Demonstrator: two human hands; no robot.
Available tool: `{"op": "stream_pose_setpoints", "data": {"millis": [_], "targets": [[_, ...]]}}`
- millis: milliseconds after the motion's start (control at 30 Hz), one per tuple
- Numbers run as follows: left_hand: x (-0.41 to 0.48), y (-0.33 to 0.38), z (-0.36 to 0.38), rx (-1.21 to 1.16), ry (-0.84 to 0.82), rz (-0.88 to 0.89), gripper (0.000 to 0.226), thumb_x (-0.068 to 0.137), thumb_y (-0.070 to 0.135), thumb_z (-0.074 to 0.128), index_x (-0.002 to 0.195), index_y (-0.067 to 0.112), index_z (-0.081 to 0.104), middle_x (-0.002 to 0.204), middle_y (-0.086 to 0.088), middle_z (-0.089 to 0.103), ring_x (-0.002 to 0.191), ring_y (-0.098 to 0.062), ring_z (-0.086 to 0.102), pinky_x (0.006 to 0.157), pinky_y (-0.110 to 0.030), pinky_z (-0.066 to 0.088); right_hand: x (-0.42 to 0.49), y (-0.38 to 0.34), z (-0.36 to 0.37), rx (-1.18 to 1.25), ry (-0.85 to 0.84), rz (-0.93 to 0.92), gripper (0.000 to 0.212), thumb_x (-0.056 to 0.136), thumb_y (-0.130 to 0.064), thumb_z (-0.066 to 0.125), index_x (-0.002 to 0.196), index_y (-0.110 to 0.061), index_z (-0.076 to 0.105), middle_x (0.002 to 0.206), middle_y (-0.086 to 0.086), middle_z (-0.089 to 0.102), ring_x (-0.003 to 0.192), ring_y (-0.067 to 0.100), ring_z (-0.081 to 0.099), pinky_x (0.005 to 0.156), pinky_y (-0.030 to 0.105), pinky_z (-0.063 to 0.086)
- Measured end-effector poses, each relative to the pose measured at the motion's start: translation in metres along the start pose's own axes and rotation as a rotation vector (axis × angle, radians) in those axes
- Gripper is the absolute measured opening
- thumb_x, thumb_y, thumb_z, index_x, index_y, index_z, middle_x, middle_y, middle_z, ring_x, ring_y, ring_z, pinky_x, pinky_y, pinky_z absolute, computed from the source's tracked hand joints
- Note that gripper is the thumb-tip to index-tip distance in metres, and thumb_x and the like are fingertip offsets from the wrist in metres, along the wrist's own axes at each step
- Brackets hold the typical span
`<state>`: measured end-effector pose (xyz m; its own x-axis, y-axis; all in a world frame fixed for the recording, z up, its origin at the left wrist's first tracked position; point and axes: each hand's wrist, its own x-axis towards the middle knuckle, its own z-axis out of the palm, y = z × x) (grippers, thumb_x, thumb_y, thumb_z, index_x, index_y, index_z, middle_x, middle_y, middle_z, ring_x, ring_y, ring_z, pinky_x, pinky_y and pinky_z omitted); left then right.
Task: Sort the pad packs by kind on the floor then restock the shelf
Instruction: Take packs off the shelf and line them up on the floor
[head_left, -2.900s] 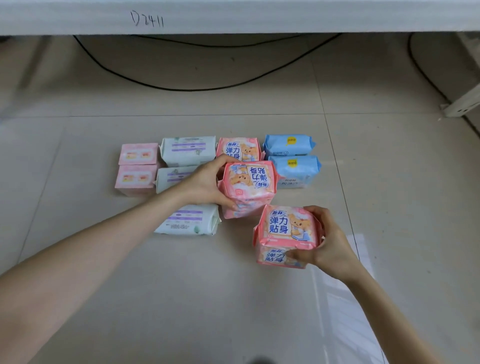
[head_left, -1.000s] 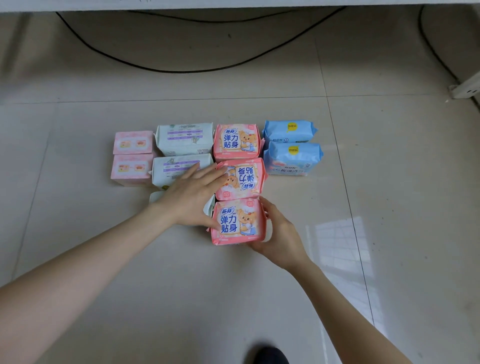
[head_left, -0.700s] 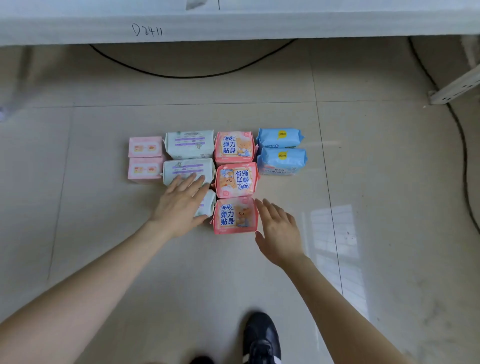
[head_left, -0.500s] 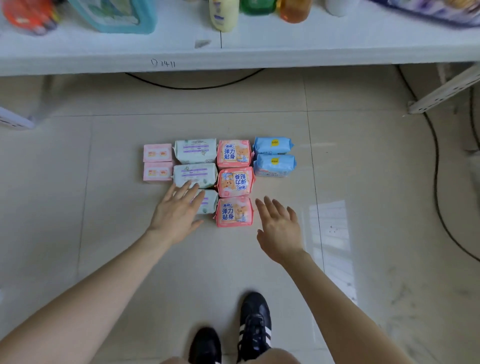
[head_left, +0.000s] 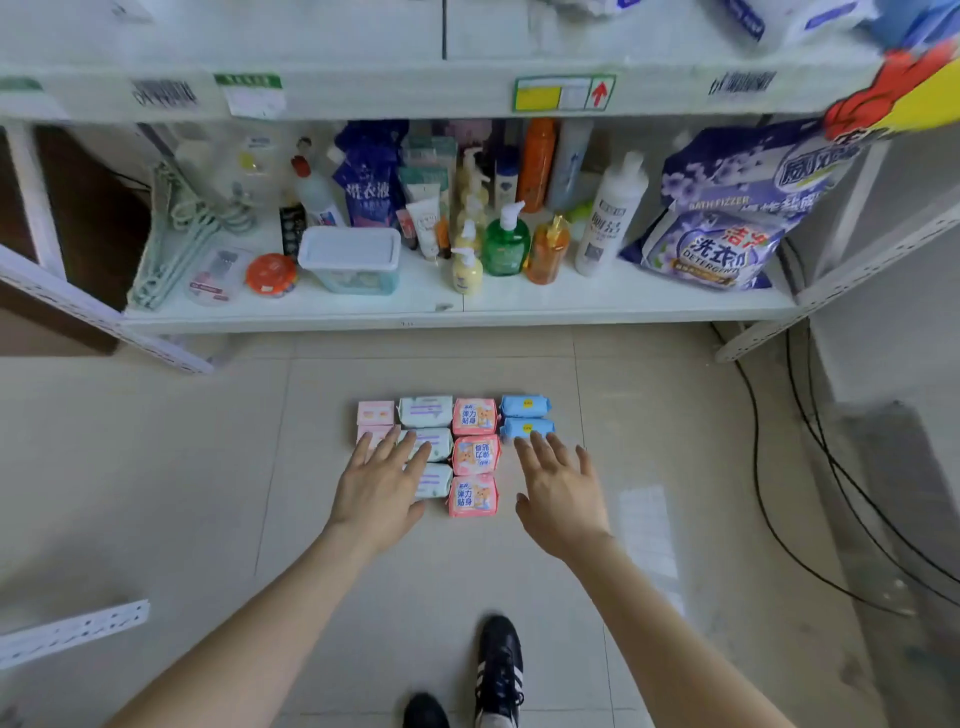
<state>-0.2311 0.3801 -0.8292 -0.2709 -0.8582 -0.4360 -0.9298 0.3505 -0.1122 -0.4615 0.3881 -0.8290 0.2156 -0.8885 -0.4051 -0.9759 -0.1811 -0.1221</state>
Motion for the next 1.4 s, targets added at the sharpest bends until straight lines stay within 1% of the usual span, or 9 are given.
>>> {"op": "stream_pose_setpoints", "data": {"millis": [233,333,533,733,833,900,1000,1200,1400], "targets": [[-0.043,-0.021,-0.129,-0.023,0.138,-0.011,0.070,0.096,0.049,0.044,0.154,0.021,0.016,0.162,-0.003,0.013,0.150,-0.022,0.004,0.120,-0.046,0.002,-0.036,-0.026,-0.135,0.000,0.193,-0.012,0.068,0.095,-0.032,0.046,0.152,-0.017,0.013,0.160,0.005,0.017,0.148,0.022,0.012,0.118,0.046,0.010],[-0.063,-0.032,-0.178,0.020,0.219,0.004,0.071,0.096,0.050,0.042,0.154,0.019,0.015,0.163,-0.005,0.010,0.150,-0.023,0.001,0.120,-0.047,0.001,-0.052,-0.038,-0.185,-0.022,0.268,-0.015,0.067,0.096,-0.032,0.045,0.153,-0.017,0.012,0.161,0.006,0.016,0.148,0.022,0.011,0.118,0.046,0.010],[-0.110,-0.059,-0.262,0.081,0.336,-0.021,0.073,0.096,0.048,0.044,0.155,0.020,0.010,0.163,-0.005,0.005,0.150,-0.024,-0.001,0.119,-0.048,-0.003,-0.083,-0.066,-0.272,-0.061,0.427,-0.028,0.067,0.096,-0.031,0.045,0.152,-0.018,0.013,0.160,0.005,0.016,0.148,0.023,0.011,0.118,0.048,0.007],[-0.155,-0.096,-0.344,0.114,0.481,-0.075,0.073,0.097,0.050,0.040,0.155,0.021,0.008,0.163,-0.005,0.003,0.150,-0.025,-0.005,0.119,-0.047,-0.005,-0.113,-0.091,-0.362,-0.067,0.593,-0.056,0.064,0.096,-0.031,0.041,0.153,-0.018,0.015,0.161,0.004,0.017,0.148,0.022,0.012,0.119,0.047,0.010],[-0.172,-0.115,-0.396,0.130,0.595,-0.108,0.072,0.096,0.051,0.040,0.155,0.024,0.009,0.163,-0.004,0.004,0.150,-0.023,-0.002,0.119,-0.047,-0.006,-0.126,-0.100,-0.414,-0.104,0.701,-0.073,0.062,0.097,-0.033,0.041,0.152,-0.018,0.014,0.160,0.005,0.017,0.148,0.024,0.012,0.118,0.049,0.011],[-0.182,-0.126,-0.433,0.164,0.667,-0.126,0.072,0.095,0.053,0.040,0.155,0.024,0.010,0.163,-0.004,0.005,0.150,-0.023,-0.001,0.119,-0.048,-0.003,-0.133,-0.104,-0.450,-0.114,0.762,-0.082,0.065,0.097,-0.037,0.043,0.152,-0.020,0.013,0.161,0.003,0.014,0.148,0.023,0.011,0.118,0.048,0.010],[-0.192,-0.140,-0.484,0.198,0.769,-0.133,0.072,0.095,0.055,0.040,0.154,0.025,0.013,0.163,-0.004,0.008,0.150,-0.024,0.002,0.119,-0.049,0.000,-0.140,-0.107,-0.500,-0.142,0.871,-0.097,0.064,0.097,-0.041,0.042,0.152,-0.022,0.017,0.161,0.002,0.018,0.148,0.021,0.013,0.118,0.046,0.011],[-0.195,-0.165,-0.580,0.243,0.974,-0.183,0.073,0.093,0.061,0.037,0.153,0.026,0.016,0.162,-0.004,0.013,0.150,-0.022,0.006,0.120,-0.049,0.003,-0.142,-0.108,-0.595,-0.208,1.037,-0.135,0.061,0.095,-0.037,0.046,0.149,-0.019,0.026,0.157,0.003,0.027,0.146,0.021,0.020,0.116,0.045,0.017],[-0.190,-0.201,-0.655,0.236,1.103,-0.223,0.071,0.093,0.060,0.037,0.153,0.027,0.018,0.162,-0.004,0.016,0.149,-0.022,0.010,0.120,-0.048,0.004,-0.122,-0.118,-0.678,-0.201,1.154,-0.191,0.060,0.094,-0.034,0.048,0.148,-0.017,0.029,0.156,0.004,0.031,0.145,0.022,0.024,0.116,0.045,0.020]]}}
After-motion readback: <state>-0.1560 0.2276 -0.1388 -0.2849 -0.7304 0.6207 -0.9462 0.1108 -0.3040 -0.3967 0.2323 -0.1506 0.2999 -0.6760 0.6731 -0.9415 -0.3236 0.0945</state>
